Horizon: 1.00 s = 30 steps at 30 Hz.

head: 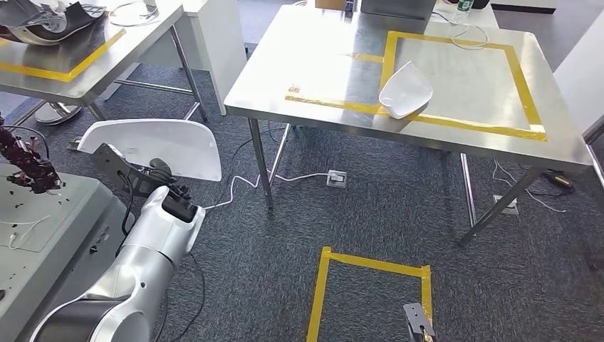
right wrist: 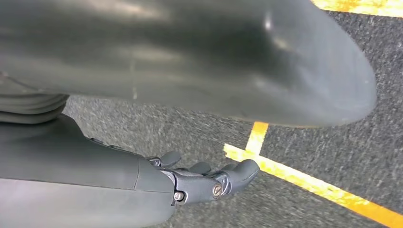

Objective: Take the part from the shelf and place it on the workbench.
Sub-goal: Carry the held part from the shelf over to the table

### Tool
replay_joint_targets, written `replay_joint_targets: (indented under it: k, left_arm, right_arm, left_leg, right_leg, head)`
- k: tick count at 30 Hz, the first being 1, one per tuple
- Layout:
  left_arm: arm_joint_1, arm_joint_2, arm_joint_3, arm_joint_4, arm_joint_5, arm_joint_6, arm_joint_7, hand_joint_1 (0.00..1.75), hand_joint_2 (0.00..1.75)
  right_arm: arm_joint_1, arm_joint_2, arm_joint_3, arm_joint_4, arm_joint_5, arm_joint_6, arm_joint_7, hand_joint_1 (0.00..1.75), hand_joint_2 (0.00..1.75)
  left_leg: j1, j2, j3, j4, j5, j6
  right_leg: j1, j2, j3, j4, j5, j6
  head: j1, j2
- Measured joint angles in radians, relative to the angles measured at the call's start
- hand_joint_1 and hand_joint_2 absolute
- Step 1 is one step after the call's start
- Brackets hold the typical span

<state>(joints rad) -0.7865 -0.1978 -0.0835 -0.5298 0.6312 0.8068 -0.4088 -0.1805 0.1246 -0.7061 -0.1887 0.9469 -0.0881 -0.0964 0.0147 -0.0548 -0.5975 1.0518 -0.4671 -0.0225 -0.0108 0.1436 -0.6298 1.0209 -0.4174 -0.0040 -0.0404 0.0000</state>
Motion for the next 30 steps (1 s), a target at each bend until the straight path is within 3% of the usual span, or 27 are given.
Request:
replay_joint_targets:
  k: [1, 3, 4, 5, 7, 9, 10, 11, 13, 15, 18, 20, 22, 24, 25, 26, 27, 28, 30]
  left_arm:
    - [0.0, -0.003, 0.0, 0.0, 0.001, 0.0, 0.001, 1.75, 1.75]
    - [0.0, -0.01, 0.0, 0.001, 0.004, 0.0, 0.004, 1.75, 1.75]
    - [0.0, -0.013, 0.0, 0.001, 0.005, 0.0, 0.005, 1.75, 1.75]
    - [-0.001, -0.014, 0.0, 0.002, 0.005, 0.0, 0.006, 1.75, 1.75]
    - [-0.001, -0.012, 0.0, 0.003, 0.006, 0.0, 0.007, 1.75, 1.75]
    - [0.002, -0.008, 0.0, 0.006, 0.006, 0.0, 0.007, 1.75, 1.75]
    - [0.003, -0.007, 0.0, 0.008, 0.006, 0.0, 0.007, 1.75, 1.75]
    - [0.004, -0.007, 0.0, 0.009, 0.006, 0.0, 0.006, 1.75, 1.75]
    - [0.004, -0.008, 0.0, 0.01, 0.004, 0.0, 0.005, 1.75, 1.75]
    - [0.002, -0.011, 0.0, 0.009, 0.003, 0.0, 0.004, 1.75, 1.75]
    - [0.0, -0.019, 0.0, 0.008, 0.002, 0.0, 0.007, 1.75, 1.75]
    - [-0.002, -0.023, 0.0, 0.007, 0.002, 0.0, 0.009, 1.75, 1.75]
    - [-0.002, -0.021, 0.0, 0.008, 0.002, 0.0, 0.011, 1.75, 1.75]
    - [0.002, -0.015, 0.0, 0.012, 0.002, 0.0, 0.013, 1.75, 1.75]
    - [0.005, -0.012, 0.0, 0.014, 0.002, 0.0, 0.013, 1.75, 1.75]
    - [0.008, -0.011, 0.0, 0.015, 0.002, 0.0, 0.013, 1.75, 1.75]
    - [0.009, -0.01, 0.0, 0.016, 0.001, 0.0, 0.012, 1.75, 1.75]
    - [0.009, -0.009, 0.0, 0.016, 0.001, 0.0, 0.012, 1.75, 1.75]
    - [0.009, -0.007, 0.0, 0.016, -0.002, 0.0, 0.01, 1.75, 1.75]
  right_arm:
    - [0.001, 0.0, 0.0, 0.0, 0.0, -0.001, 0.0, 0.0, 0.0]
    - [0.004, 0.0, 0.0, 0.0, 0.0, -0.003, 0.001, 0.0, 0.0]
    - [0.006, 0.0, 0.0, 0.0, 0.0, -0.004, 0.001, 0.0, 0.0]
    - [0.005, 0.0, 0.0, 0.0, 0.0, -0.004, 0.0, 0.0, 0.0]
    - [-0.001, 0.001, 0.0, 0.0, 0.001, -0.005, -0.001, 0.0, 0.0]
    - [-0.005, 0.002, 0.0, 0.0, 0.002, -0.003, -0.001, 0.0, 0.0]
    - [-0.005, 0.002, 0.0, 0.0, 0.002, -0.002, -0.001, 0.0, 0.0]
    - [-0.004, 0.002, 0.0, 0.0, 0.003, -0.002, -0.001, 0.0, 0.0]
    - [-0.004, 0.002, 0.0, 0.0, 0.003, -0.001, 0.0, 0.0, 0.0]
    - [-0.005, 0.002, 0.0, 0.0, 0.002, -0.001, 0.001, 0.0, 0.0]
    - [-0.001, 0.002, 0.0, 0.0, 0.001, -0.003, 0.001, 0.0, 0.0]
    - [0.001, 0.002, 0.0, 0.0, 0.0, -0.004, 0.0, 0.0, 0.0]
    - [-0.002, 0.002, -0.001, 0.0, -0.001, -0.005, -0.001, 0.0, 0.0]
    - [-0.006, 0.003, -0.001, 0.0, -0.001, -0.005, -0.001, 0.0, 0.0]
    - [-0.005, 0.004, -0.001, 0.0, 0.0, -0.004, -0.001, 0.0, 0.0]
    - [-0.003, 0.004, -0.001, 0.0, 0.0, -0.004, -0.001, 0.0, 0.0]
    - [-0.001, 0.004, -0.001, 0.0, 0.001, -0.004, -0.001, 0.0, 0.0]
    - [0.0, 0.004, -0.001, 0.0, 0.001, -0.003, -0.001, 0.0, 0.0]
    - [0.0, 0.004, -0.001, 0.0, 0.003, -0.002, -0.002, 0.0, 0.0]
  left_leg:
    - [-0.001, -0.006, 0.005, -0.01, -0.004, 0.004]
    - [-0.002, 0.016, 0.006, -0.017, 0.001, 0.015]
    - [-0.001, 0.029, 0.008, -0.022, 0.004, 0.024]
    - [0.0, 0.043, 0.01, -0.027, 0.007, 0.031]
    - [-0.001, 0.073, 0.01, -0.032, 0.009, 0.041]
    - [-0.004, 0.104, 0.009, -0.031, 0.007, 0.043]
    - [-0.004, 0.118, 0.008, -0.03, 0.006, 0.044]
    - [-0.004, 0.132, 0.008, -0.028, 0.005, 0.043]
    - [-0.005, 0.158, 0.01, -0.024, 0.0, 0.038]
    - [-0.009, 0.178, 0.013, -0.022, -0.005, 0.028]
    - [-0.012, 0.199, 0.018, -0.025, -0.007, 0.01]
    - [-0.008, 0.154, 0.011, -0.005, -0.023, -0.002]
    - [-0.003, 0.082, -0.033, 0.091, -0.074, -0.01]
    - [-0.002, 0.058, -0.096, 0.218, -0.121, -0.014]
    - [-0.002, 0.056, -0.113, 0.249, -0.122, -0.014]
    - [-0.002, 0.055, -0.113, 0.241, -0.104, -0.013]
    - [-0.001, 0.052, -0.094, 0.194, -0.07, -0.011]
    - [0.0, 0.042, -0.064, 0.122, -0.035, -0.008]
    - [0.002, 0.018, -0.01, 0.009, 0.002, -0.003]
  right_leg:
    - [-0.001, 0.011, -0.005, 0.0, 0.003, 0.008]
    - [-0.005, 0.024, -0.013, -0.004, 0.008, 0.022]
    - [-0.003, 0.004, -0.017, 0.002, 0.004, 0.026]
    - [0.0, -0.03, -0.031, 0.026, -0.011, 0.03]
    - [0.004, -0.111, -0.085, 0.137, -0.07, 0.034]
    - [0.001, -0.137, -0.141, 0.258, -0.118, 0.038]
    - [0.0, -0.14, -0.147, 0.275, -0.118, 0.039]
    - [0.0, -0.142, -0.131, 0.251, -0.1, 0.039]
    - [0.002, -0.161, -0.052, 0.113, -0.045, 0.032]
    - [0.008, -0.178, 0.005, 0.01, -0.016, 0.021]
    - [0.01, -0.158, 0.01, -0.004, -0.011, 0.005]
    - [0.004, -0.138, 0.013, -0.011, -0.005, -0.006]
    - [-0.002, -0.116, 0.014, -0.015, 0.0, -0.015]
    - [-0.002, -0.089, 0.012, -0.014, 0.001, -0.018]
    - [-0.002, -0.074, 0.012, -0.013, 0.001, -0.019]
    - [-0.002, -0.059, 0.012, -0.011, 0.001, -0.018]
    - [-0.002, -0.044, 0.012, -0.009, 0.0, -0.017]
    - [-0.003, -0.031, 0.011, -0.006, -0.001, -0.015]
    - [-0.002, -0.008, 0.005, -0.001, -0.001, -0.005]
  head:
    - [0.0, 0.0]
    - [0.0, 0.0]
    - [0.001, 0.0]
    - [0.002, 0.0]
    - [0.006, 0.0]
    - [0.006, 0.0]
    - [0.006, 0.0]
    - [0.006, 0.0]
    - [0.006, 0.0]
    - [0.006, 0.0]
    - [0.006, 0.0]
    - [0.006, 0.0]
    - [0.005, 0.0]
    - [0.005, 0.0]
    - [0.005, 0.0]
    - [0.005, 0.0]
    - [0.005, 0.0]
    - [0.005, 0.0]
    - [0.005, 0.0]
